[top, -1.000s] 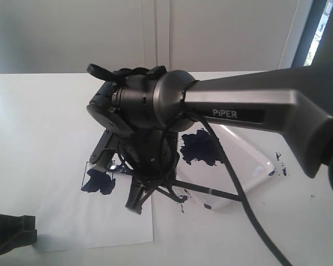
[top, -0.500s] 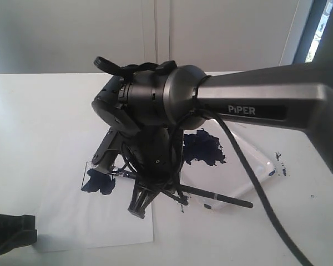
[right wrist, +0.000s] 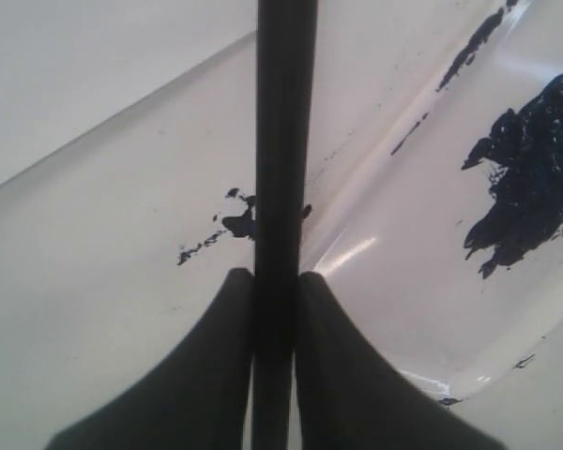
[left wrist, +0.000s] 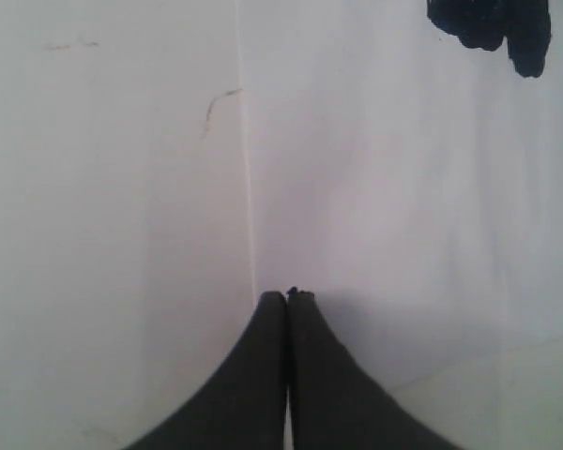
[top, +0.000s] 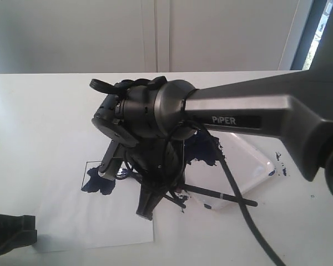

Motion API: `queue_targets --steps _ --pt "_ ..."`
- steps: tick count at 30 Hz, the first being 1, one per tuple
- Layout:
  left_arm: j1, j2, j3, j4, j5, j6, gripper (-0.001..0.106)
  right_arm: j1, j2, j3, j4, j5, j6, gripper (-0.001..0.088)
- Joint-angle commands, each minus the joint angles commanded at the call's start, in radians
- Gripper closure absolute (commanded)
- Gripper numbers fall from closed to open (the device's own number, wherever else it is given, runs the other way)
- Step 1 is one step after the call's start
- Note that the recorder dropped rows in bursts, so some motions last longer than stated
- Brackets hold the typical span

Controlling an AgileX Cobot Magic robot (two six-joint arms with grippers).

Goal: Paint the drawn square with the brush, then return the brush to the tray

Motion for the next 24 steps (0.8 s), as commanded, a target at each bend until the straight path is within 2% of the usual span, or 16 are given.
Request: queue_targets --steps 10,24 --pt "0.000 0.000 0.000 0.000 0.000 -0.002 0.105 0.000 -0.002 0.000 0.009 0.000 -0.009 0.0868" --pt "0.000 0.000 0.000 -0.002 0.000 -0.005 0.105 0.000 -0.051 0.000 0.144 0.000 -0.080 0.0868"
